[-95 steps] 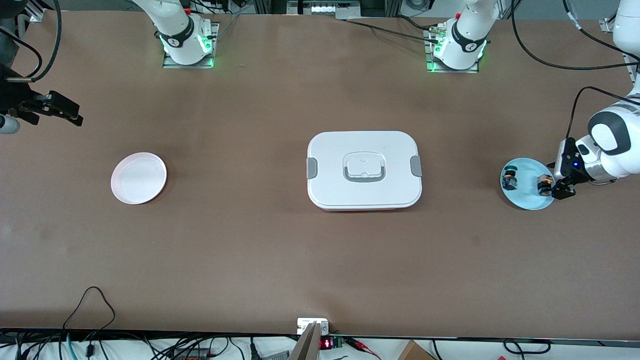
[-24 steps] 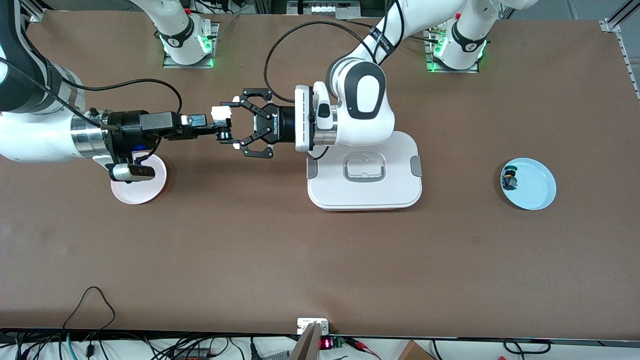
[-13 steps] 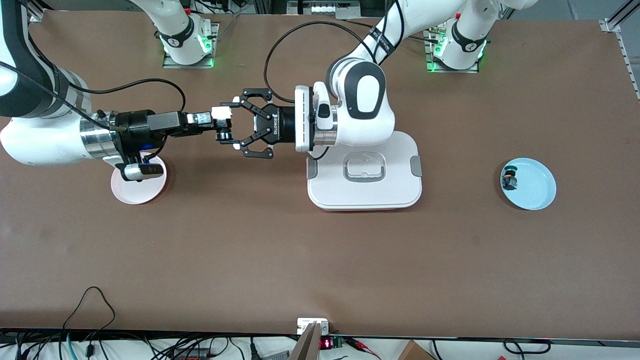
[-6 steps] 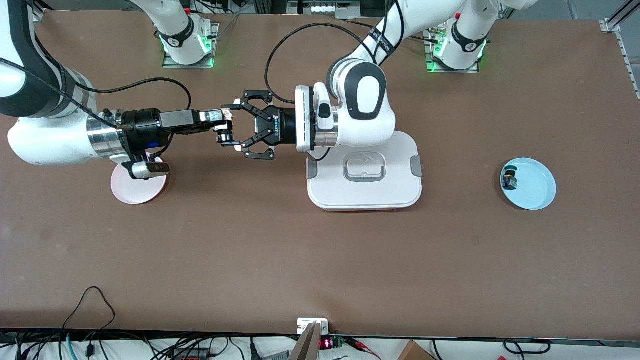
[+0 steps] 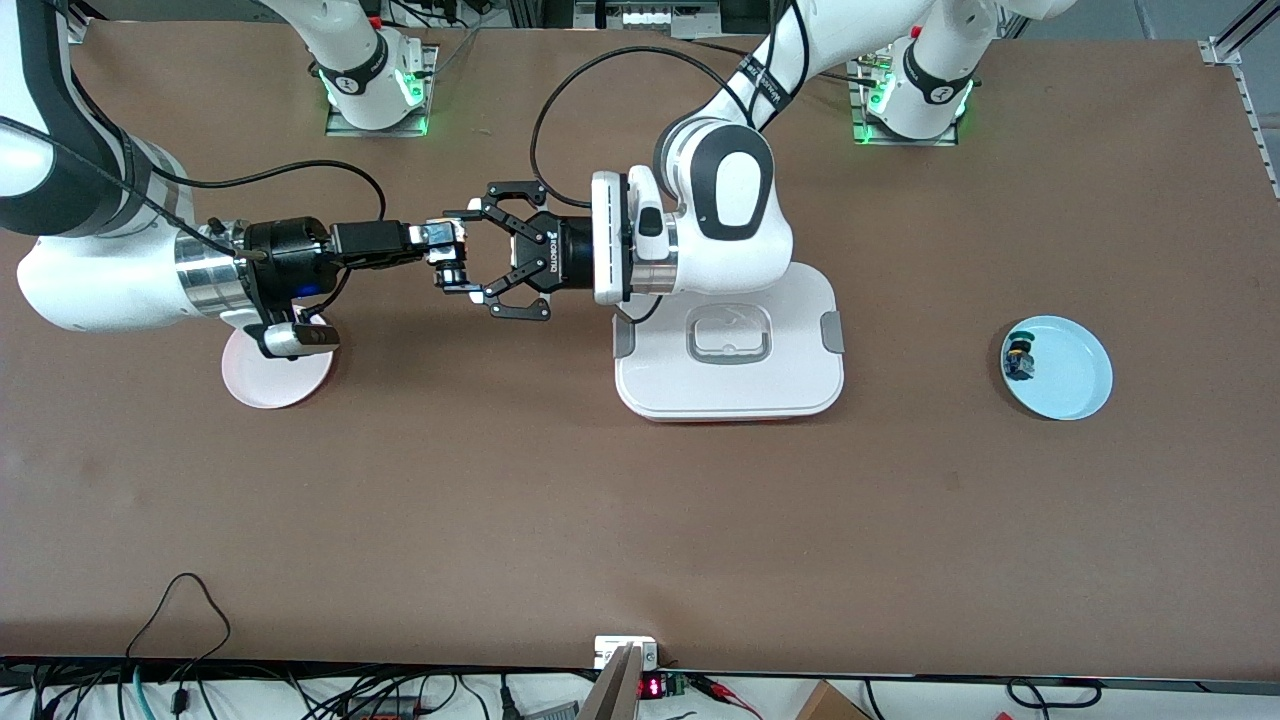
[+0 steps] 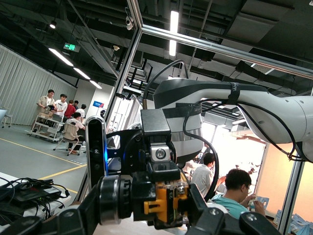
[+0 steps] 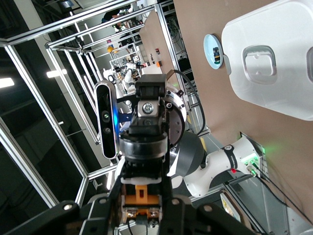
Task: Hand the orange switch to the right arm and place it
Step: 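Close the right gripper on the orange switch held by the left gripper, then open the left gripper and pull it back while the right gripper withdraws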
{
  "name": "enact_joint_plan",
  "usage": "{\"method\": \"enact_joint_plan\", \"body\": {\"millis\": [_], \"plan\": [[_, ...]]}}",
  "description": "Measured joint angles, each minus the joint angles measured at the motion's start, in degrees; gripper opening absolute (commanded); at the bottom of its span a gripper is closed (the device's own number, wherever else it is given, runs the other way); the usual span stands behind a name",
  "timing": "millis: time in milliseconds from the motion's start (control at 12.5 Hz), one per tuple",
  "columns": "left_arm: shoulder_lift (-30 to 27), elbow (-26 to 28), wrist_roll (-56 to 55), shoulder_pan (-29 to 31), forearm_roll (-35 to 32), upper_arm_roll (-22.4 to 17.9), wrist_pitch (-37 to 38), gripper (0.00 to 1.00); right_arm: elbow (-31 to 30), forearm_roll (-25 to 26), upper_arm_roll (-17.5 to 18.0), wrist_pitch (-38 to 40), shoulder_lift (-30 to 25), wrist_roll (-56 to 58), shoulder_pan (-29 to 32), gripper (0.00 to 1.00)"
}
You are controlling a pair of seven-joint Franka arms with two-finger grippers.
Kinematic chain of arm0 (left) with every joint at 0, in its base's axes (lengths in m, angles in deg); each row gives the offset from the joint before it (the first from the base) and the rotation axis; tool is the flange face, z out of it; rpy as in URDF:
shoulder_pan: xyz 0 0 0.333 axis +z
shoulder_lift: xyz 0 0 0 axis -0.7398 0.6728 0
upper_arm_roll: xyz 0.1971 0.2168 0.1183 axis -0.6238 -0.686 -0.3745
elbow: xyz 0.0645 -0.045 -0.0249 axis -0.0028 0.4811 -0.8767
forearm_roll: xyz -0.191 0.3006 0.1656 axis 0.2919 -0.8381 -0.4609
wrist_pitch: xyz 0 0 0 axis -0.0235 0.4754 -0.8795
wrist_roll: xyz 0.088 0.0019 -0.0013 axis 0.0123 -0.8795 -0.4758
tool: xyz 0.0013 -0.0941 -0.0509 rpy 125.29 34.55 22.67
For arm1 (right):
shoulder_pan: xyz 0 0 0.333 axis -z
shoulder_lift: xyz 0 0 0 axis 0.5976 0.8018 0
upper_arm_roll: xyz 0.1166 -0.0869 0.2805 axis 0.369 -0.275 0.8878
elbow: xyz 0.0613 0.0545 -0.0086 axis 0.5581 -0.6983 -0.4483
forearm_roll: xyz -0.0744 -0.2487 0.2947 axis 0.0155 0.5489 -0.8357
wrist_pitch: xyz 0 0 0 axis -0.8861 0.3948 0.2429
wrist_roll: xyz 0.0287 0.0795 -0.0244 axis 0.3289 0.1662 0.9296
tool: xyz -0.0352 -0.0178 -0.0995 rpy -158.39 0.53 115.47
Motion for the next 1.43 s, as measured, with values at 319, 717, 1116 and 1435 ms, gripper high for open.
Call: {"method": "enact_joint_plan", "body": {"millis": [319, 717, 1116, 1435], "plan": [[0.0, 0.0, 0.5, 0.0, 0.0, 0.0, 0.0, 0.36, 0.0, 0.0, 0.0, 0.0, 0.0, 1.3, 0.0, 0.06], [0.1, -0.1, 0.0, 0.0, 0.0, 0.0, 0.0, 1.0, 0.0, -3.1, 0.0, 0.1, -0.1, 2.0, 0.0, 0.06], [0.1, 0.1, 0.0, 1.9, -0.1, -0.4, 0.9, 1.0, 0.1, -3.8, 0.0, -0.8, -0.1, 2.5, 0.0, 0.06], [0.2, 2.2, 0.1, 12.4, -12.0, -1.3, 13.3, 1.0, 0.0, -3.8, -0.1, -0.3, -0.1, 3.2, 0.2, 0.06]]}}
